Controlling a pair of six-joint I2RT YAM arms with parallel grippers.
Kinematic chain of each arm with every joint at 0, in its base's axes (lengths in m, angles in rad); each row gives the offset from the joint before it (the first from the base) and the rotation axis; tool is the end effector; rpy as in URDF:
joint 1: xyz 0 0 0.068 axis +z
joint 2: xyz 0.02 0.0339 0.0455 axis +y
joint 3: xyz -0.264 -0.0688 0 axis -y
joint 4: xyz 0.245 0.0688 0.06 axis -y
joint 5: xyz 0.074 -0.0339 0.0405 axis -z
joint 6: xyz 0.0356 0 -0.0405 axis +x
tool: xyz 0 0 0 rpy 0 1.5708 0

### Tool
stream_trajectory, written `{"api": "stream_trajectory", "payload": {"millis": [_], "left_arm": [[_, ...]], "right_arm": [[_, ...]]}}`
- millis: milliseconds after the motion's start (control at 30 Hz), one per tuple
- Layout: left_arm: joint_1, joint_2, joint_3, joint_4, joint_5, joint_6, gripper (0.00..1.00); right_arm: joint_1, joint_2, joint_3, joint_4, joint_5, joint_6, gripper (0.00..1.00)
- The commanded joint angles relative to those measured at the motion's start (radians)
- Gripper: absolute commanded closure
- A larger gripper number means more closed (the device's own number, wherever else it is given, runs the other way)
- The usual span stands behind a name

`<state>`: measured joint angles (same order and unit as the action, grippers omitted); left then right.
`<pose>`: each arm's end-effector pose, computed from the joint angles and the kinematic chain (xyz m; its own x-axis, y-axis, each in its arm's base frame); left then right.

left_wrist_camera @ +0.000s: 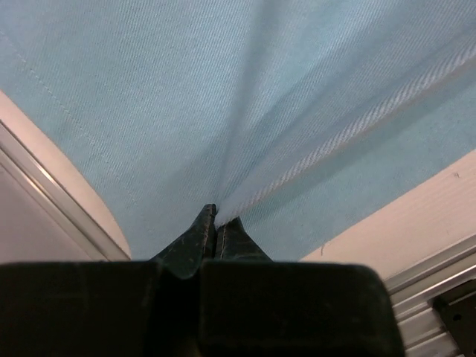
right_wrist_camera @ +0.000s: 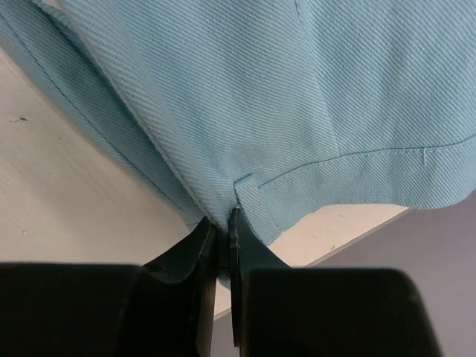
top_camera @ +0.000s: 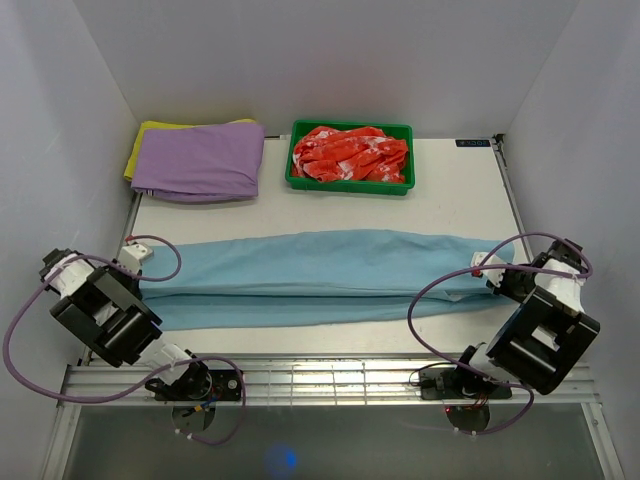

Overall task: Fold and stack the trousers
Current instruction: Fold the trousers

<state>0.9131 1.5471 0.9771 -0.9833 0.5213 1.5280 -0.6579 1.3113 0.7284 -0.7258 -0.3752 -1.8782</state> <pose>0.1694 0.1904 0.1909 -0.7065 0.5026 -0.4982 0.5815 0.8135 -0.0038 0.1801 -0.1227 0.1804 -0.2394 -0.9358 -0.2589 -0.8778 0.3225 -0.3541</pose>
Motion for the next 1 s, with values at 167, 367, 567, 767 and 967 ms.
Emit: {"api": "stream_trajectory", "payload": {"millis": [167,367,567,767,967], "left_arm": [[0.047,-0.205,-0.133,0.046,-0.093,0.195,1.0],[0.058,-0.171,-0.241,0.103,-0.185,0.222,0.77],[0.109,-0.147,-0.075,-0.155,-0.077,0.3,0.46],[0.141,-0.174,0.08,-0.419,-0.003,0.363,0.28],[0.136,-0.157,0.071,-0.373,0.092,0.235,0.28]], "right_arm": [[-0.019,-0.058,-0.027,0.127,0.079,-0.033,0.92],[-0.019,-0.058,-0.024,0.141,0.101,-0.026,0.91],[-0.026,-0.02,0.08,0.086,0.105,0.013,0.43],[-0.028,0.0,0.242,-0.122,0.053,0.034,0.07],[0.022,0.009,0.318,-0.242,-0.022,0.135,0.14]]}}
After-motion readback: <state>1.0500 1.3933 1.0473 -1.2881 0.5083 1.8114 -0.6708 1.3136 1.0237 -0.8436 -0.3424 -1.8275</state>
